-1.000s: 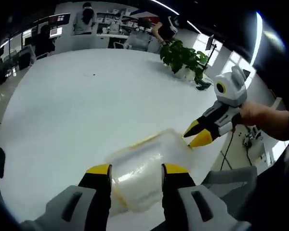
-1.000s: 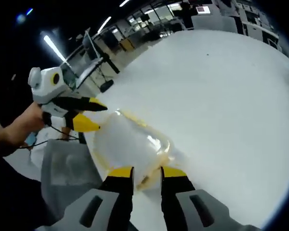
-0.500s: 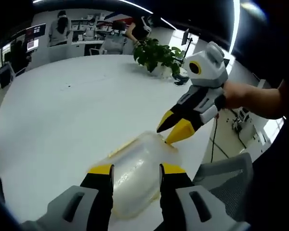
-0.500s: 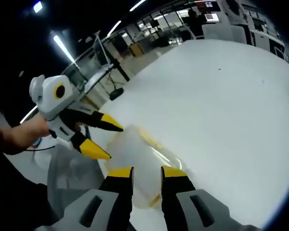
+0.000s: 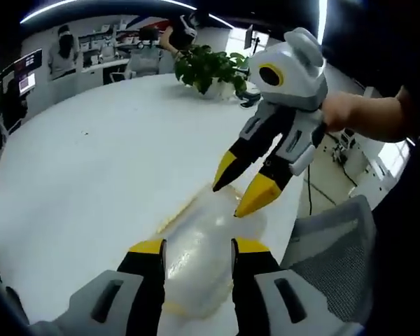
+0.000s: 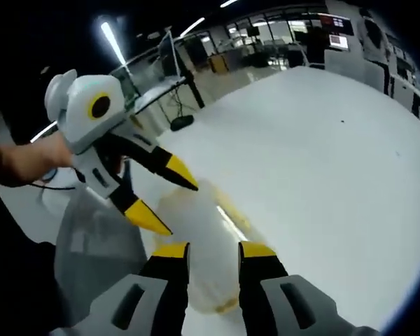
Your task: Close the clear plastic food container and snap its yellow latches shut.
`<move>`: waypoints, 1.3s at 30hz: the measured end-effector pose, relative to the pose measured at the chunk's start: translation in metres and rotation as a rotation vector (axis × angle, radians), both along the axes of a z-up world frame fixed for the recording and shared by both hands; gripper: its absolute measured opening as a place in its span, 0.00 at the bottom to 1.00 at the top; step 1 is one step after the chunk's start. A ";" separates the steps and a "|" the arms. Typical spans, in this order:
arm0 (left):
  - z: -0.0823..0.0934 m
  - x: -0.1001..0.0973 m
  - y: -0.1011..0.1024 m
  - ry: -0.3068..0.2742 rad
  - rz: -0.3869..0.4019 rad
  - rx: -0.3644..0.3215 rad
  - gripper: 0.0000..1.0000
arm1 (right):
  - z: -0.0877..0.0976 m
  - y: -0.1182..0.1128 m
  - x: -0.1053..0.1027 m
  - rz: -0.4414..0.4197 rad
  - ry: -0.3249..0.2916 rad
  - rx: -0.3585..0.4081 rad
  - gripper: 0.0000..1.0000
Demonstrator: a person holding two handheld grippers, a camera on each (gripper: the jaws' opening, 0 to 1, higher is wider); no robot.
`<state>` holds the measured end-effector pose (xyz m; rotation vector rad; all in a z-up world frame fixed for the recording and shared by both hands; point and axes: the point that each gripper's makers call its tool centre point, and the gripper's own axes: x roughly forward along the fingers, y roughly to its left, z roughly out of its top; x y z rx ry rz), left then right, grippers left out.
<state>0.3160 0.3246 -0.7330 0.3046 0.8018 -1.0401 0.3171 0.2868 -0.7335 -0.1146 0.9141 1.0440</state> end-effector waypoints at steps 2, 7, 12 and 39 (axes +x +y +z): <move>0.000 -0.003 -0.004 -0.033 -0.072 0.021 0.33 | 0.000 0.002 -0.001 0.035 -0.017 -0.014 0.25; -0.004 -0.010 -0.009 -0.067 -0.185 0.084 0.32 | -0.003 0.006 0.001 0.099 -0.053 -0.052 0.25; -0.009 -0.012 -0.009 -0.105 -0.278 0.170 0.31 | -0.009 0.009 0.003 0.176 -0.085 -0.107 0.25; -0.027 -0.038 -0.013 -0.159 -0.420 0.312 0.45 | -0.022 0.027 0.023 0.228 -0.070 -0.140 0.32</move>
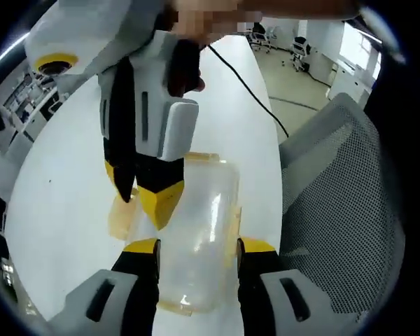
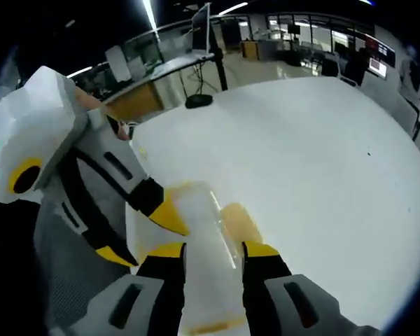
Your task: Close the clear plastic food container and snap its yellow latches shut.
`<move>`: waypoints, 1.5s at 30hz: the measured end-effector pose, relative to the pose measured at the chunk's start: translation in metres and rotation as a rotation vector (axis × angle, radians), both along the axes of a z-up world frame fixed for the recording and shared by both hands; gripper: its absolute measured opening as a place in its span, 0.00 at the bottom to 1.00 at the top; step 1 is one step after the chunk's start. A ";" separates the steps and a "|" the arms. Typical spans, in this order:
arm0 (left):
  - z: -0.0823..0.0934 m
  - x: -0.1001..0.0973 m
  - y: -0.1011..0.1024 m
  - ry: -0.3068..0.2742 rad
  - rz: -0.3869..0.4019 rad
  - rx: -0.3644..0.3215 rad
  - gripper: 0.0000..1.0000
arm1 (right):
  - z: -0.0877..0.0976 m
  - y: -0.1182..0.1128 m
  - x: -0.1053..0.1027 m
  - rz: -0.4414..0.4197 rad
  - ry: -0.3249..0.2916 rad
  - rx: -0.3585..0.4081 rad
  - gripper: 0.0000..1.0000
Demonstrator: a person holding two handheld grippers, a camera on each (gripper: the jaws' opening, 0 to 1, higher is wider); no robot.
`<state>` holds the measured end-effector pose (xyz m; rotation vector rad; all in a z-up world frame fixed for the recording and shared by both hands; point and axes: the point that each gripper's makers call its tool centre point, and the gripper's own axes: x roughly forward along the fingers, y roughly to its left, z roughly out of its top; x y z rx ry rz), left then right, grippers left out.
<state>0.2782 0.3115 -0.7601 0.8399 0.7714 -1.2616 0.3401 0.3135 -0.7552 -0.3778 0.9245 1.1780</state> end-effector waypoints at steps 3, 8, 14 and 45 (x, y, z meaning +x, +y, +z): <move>-0.003 -0.001 -0.002 -0.036 -0.008 0.020 0.48 | -0.004 -0.001 0.002 0.009 0.027 -0.021 0.38; -0.011 0.002 0.001 -0.141 -0.035 0.103 0.49 | -0.015 -0.004 -0.001 0.067 0.091 -0.059 0.42; -0.010 0.000 -0.003 -0.180 -0.043 0.103 0.49 | -0.016 -0.007 0.000 0.096 0.096 -0.088 0.40; -0.018 -0.013 -0.012 -0.345 -0.116 0.264 0.40 | -0.019 0.004 -0.002 0.396 0.161 -0.267 0.36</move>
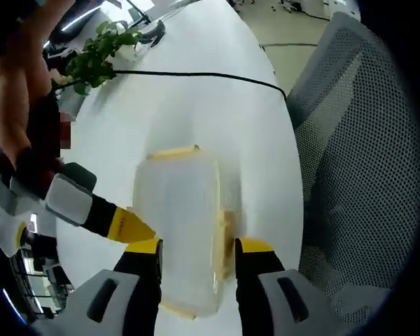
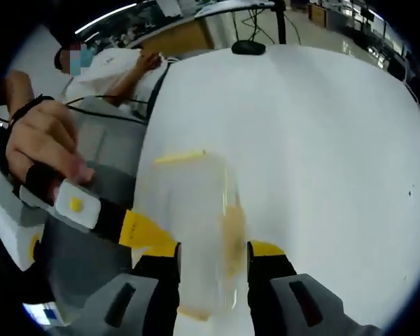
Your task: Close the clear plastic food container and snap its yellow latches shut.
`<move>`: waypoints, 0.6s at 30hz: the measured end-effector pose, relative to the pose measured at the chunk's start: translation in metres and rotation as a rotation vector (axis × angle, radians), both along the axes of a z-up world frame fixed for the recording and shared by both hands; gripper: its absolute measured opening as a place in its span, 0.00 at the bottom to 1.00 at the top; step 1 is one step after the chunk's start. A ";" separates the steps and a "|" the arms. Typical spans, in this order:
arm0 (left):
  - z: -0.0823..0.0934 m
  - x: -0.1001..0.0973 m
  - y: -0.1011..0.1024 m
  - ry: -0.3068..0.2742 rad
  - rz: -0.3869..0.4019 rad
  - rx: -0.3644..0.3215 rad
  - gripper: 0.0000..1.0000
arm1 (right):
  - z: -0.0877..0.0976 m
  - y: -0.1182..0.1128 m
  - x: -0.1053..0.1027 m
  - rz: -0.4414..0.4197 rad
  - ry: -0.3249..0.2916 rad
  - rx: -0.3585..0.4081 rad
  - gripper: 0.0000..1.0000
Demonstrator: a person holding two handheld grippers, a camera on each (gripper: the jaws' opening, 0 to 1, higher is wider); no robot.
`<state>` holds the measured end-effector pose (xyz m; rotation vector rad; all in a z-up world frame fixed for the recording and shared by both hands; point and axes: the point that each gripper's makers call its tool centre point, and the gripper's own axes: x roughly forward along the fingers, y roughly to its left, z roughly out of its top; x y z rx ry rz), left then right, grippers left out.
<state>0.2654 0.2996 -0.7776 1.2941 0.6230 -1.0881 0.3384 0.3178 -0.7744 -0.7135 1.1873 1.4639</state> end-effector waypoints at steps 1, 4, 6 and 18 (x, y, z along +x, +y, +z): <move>0.000 0.001 0.000 -0.009 0.009 0.007 0.41 | -0.001 0.001 -0.001 -0.010 0.022 -0.010 0.37; 0.000 0.001 -0.001 -0.017 0.002 0.034 0.41 | -0.004 0.002 0.000 -0.018 0.023 -0.041 0.38; -0.001 0.002 0.000 -0.028 -0.010 0.065 0.41 | -0.005 0.002 0.000 -0.017 0.030 -0.063 0.38; -0.003 0.004 -0.001 -0.048 0.025 0.132 0.39 | -0.005 0.004 -0.002 0.094 -0.019 -0.179 0.35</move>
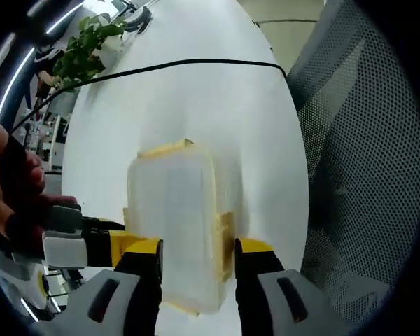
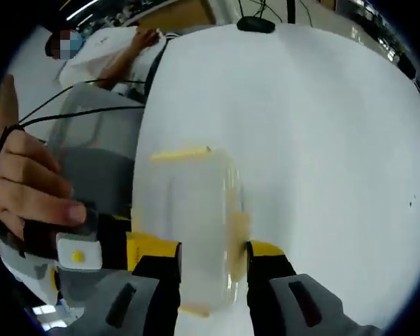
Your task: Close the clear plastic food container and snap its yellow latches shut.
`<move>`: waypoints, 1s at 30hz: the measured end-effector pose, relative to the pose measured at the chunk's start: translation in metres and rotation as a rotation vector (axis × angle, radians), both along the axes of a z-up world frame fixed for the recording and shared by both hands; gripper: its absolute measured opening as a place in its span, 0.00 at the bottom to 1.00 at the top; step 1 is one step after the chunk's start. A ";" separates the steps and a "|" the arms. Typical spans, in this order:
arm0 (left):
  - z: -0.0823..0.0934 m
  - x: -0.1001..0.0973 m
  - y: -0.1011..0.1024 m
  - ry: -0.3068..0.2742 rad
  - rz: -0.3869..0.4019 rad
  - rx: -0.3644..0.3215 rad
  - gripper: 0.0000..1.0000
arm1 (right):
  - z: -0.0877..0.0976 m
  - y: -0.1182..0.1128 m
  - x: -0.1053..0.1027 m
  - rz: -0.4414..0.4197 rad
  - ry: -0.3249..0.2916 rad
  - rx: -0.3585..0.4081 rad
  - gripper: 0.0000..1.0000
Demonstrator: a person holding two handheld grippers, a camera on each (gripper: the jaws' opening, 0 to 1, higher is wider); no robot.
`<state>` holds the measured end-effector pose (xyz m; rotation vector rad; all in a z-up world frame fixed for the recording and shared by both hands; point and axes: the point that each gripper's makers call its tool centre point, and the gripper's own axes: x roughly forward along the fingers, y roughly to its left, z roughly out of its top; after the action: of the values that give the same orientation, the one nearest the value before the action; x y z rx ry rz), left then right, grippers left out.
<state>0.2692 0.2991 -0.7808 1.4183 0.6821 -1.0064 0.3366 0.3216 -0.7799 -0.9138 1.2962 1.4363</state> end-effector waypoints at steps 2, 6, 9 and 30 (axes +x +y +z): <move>-0.001 0.000 0.000 -0.008 0.006 0.011 0.39 | -0.001 0.000 0.000 -0.002 0.005 -0.007 0.35; -0.001 0.001 0.001 -0.013 0.018 0.011 0.39 | -0.002 0.000 0.000 0.028 0.029 -0.018 0.34; -0.001 0.001 0.002 -0.017 0.019 0.002 0.38 | -0.004 0.002 -0.001 0.043 0.042 -0.033 0.33; -0.002 0.004 0.000 -0.038 0.048 -0.027 0.34 | 0.000 0.003 -0.004 0.020 0.058 -0.043 0.31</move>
<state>0.2734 0.2988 -0.7828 1.3881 0.6686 -0.9457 0.3328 0.3246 -0.7801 -0.9216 1.3689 1.4645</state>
